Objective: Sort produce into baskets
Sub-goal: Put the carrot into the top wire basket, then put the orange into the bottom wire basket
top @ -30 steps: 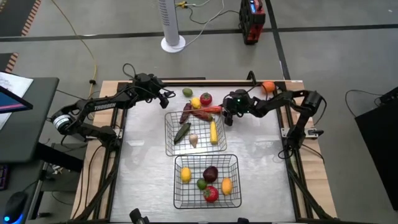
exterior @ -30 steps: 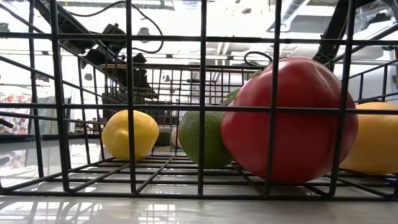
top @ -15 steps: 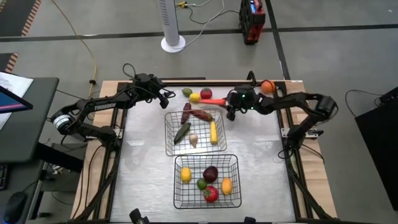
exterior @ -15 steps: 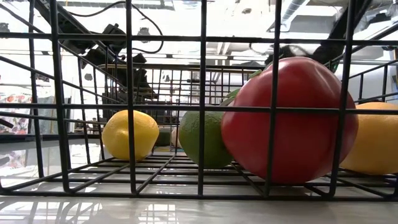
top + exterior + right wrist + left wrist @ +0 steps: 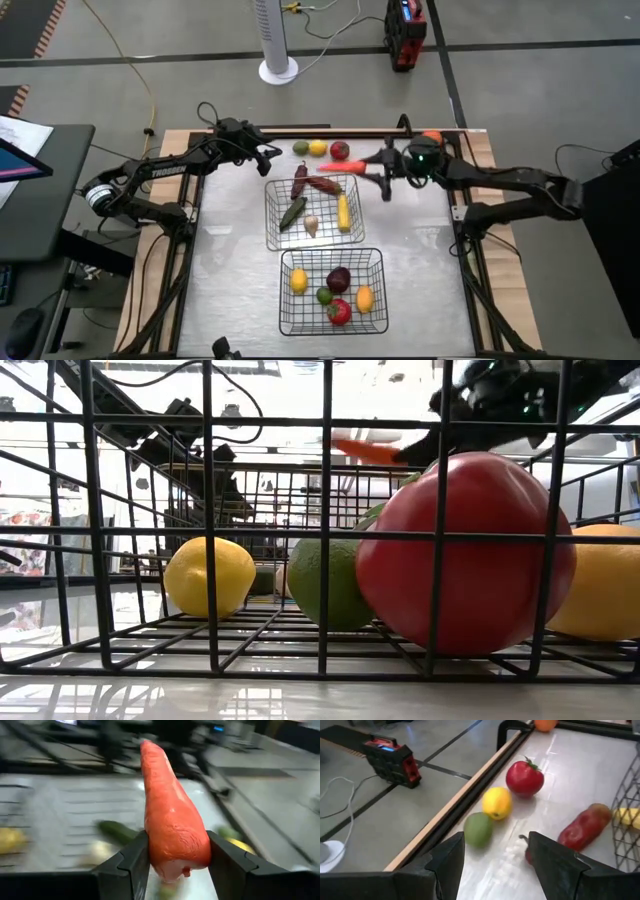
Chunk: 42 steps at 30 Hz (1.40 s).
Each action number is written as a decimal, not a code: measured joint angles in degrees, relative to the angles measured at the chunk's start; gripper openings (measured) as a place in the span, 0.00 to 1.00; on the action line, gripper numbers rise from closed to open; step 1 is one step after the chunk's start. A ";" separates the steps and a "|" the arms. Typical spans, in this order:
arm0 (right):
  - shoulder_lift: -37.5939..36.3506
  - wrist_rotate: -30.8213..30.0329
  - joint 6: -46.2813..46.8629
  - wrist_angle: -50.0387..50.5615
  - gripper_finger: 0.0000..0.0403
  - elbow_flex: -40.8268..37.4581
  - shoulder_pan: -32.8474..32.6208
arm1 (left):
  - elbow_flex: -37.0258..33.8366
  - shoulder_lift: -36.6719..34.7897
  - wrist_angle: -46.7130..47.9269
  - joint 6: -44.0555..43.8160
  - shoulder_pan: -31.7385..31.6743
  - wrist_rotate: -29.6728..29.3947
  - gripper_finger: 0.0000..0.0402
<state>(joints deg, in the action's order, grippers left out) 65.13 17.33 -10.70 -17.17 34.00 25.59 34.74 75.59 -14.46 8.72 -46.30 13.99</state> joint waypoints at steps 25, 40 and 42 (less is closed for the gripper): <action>0.77 -5.52 7.66 2.56 0.80 0.02 5.28 | -0.02 -0.02 -3.20 -2.42 0.00 2.24 0.52; 7.23 -24.75 7.39 45.42 0.85 21.70 18.13 | 0.00 -0.07 -7.68 -3.99 0.00 2.54 0.52; 10.05 -28.52 7.41 50.27 0.88 24.78 19.35 | 0.00 -0.07 -8.16 -4.05 0.00 2.59 0.52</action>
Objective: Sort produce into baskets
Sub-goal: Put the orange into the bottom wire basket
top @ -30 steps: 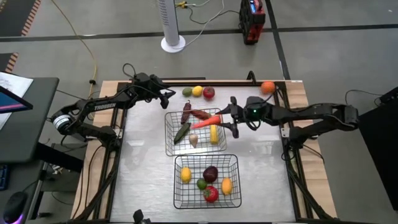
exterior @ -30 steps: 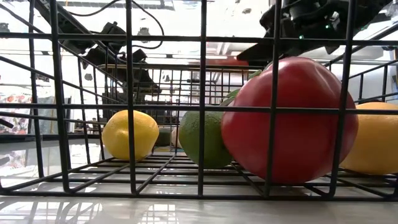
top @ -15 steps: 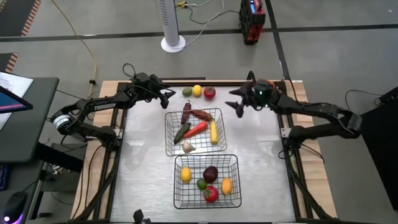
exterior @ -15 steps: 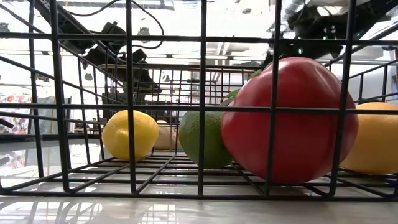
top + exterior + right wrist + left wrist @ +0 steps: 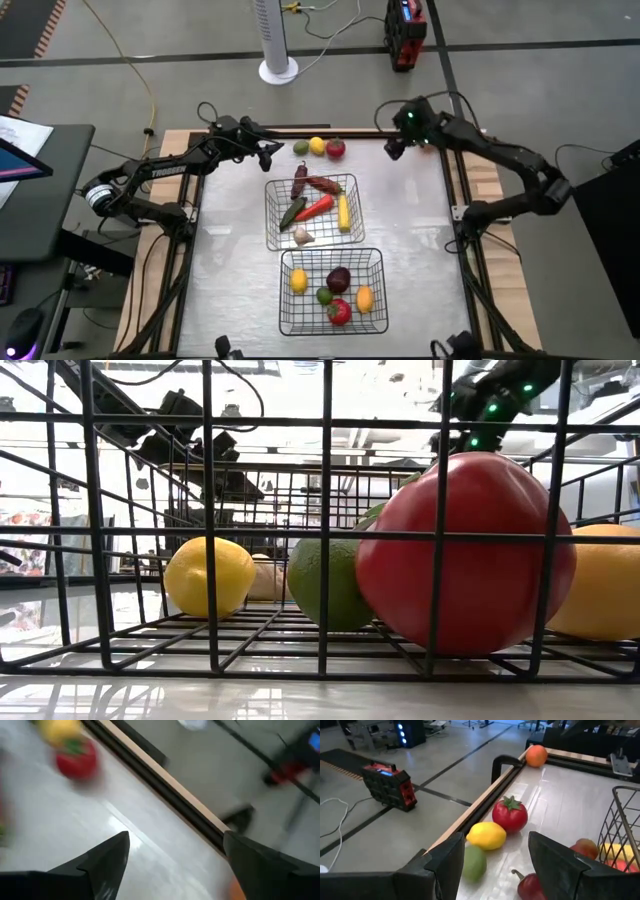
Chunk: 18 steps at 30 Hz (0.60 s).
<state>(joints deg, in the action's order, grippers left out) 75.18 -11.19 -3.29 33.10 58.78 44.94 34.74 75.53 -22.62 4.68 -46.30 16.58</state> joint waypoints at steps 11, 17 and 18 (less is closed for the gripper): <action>15.36 -4.78 2.27 17.24 0.98 8.31 10.84 | -0.01 0.00 -0.37 0.60 -0.02 2.68 0.52; 18.57 -7.16 1.85 19.03 0.99 8.99 13.49 | 0.00 0.00 -0.03 1.84 -0.02 2.68 0.52; 18.89 -7.13 1.57 18.92 0.99 8.99 13.77 | 0.00 0.00 0.03 2.10 -0.02 2.68 0.52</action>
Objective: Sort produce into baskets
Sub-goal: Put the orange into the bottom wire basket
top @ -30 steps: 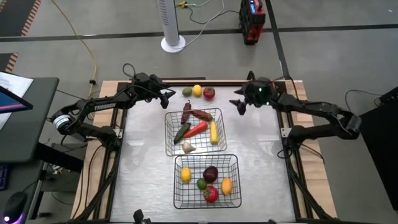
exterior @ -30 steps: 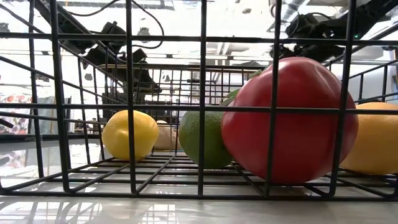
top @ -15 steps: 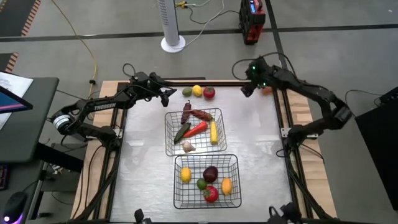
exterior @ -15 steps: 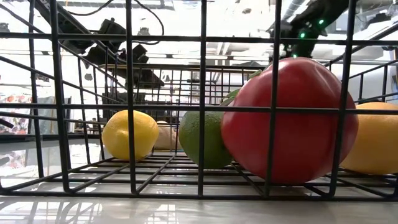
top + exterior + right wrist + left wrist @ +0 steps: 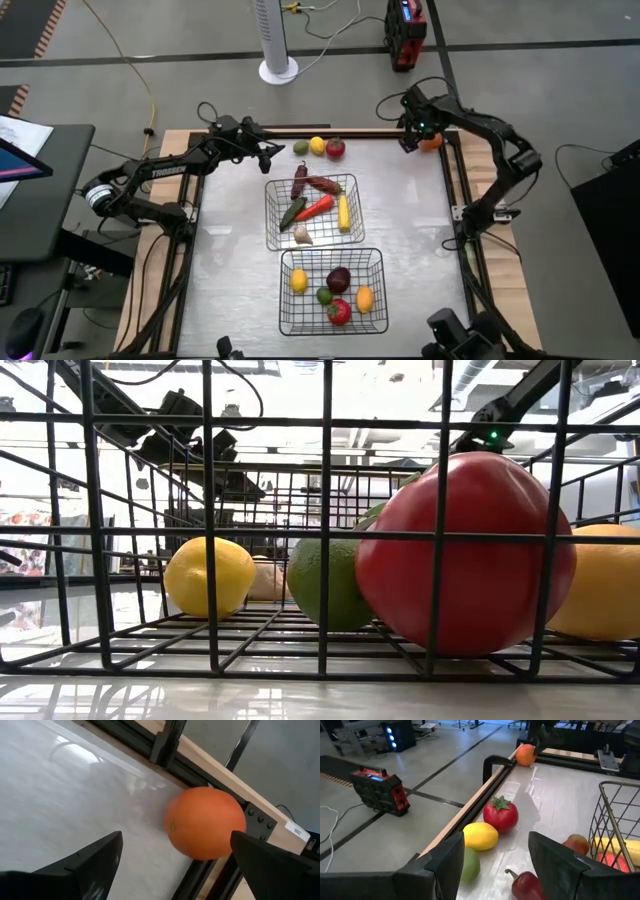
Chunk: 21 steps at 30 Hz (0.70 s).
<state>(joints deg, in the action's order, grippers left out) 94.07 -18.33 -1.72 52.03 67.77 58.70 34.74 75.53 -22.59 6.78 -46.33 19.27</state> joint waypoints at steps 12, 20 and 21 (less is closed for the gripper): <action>2.90 -0.68 0.97 -2.04 0.99 1.67 2.57 | 0.00 0.00 -0.01 0.01 0.00 -0.02 0.52; 6.27 -4.34 8.59 -1.77 0.99 2.69 2.14 | 0.00 0.02 0.28 -0.54 0.00 -0.02 0.52; 6.51 -4.31 8.65 -1.33 0.99 3.19 2.16 | 0.00 0.02 0.46 -0.54 0.00 -0.01 0.52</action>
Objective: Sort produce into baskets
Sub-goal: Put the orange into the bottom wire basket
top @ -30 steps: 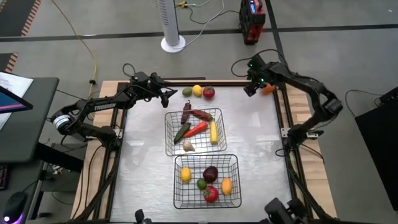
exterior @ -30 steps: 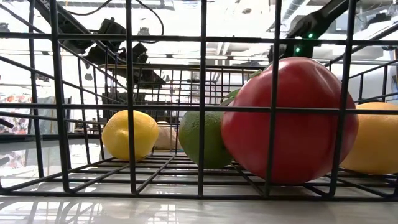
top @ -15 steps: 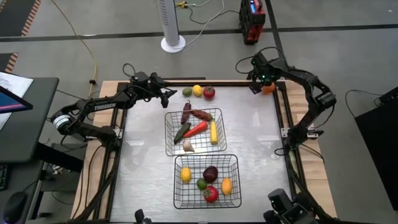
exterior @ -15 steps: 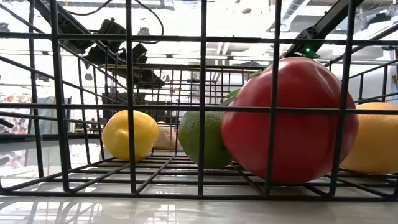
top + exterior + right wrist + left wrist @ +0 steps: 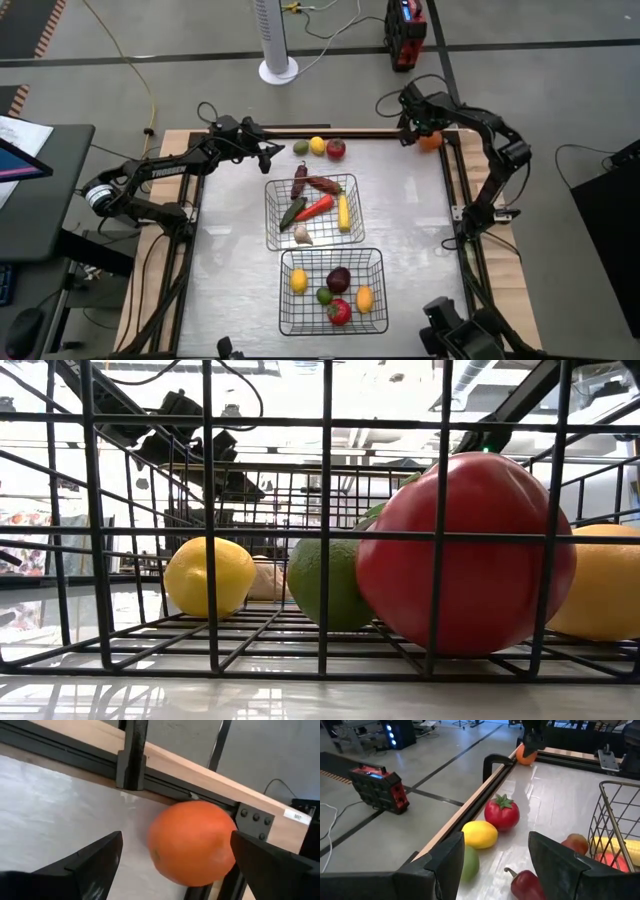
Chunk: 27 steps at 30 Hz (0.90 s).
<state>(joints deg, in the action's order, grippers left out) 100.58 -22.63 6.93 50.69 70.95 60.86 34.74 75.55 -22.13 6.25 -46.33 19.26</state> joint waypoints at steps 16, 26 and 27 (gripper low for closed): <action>2.62 4.86 6.79 11.34 0.96 2.89 -6.72 | 0.00 -3.96 3.70 0.61 0.00 1.48 0.52; -6.65 9.71 13.06 21.03 0.96 2.80 -19.35 | 0.02 -8.78 9.16 0.65 0.00 1.44 0.52; -8.09 8.25 13.13 20.42 0.96 2.80 -20.87 | 0.02 -8.87 9.56 0.64 0.00 1.43 0.52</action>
<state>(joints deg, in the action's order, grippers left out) 92.49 -14.38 20.05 71.12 73.76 39.99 34.76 66.67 -12.57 6.88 -46.33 20.69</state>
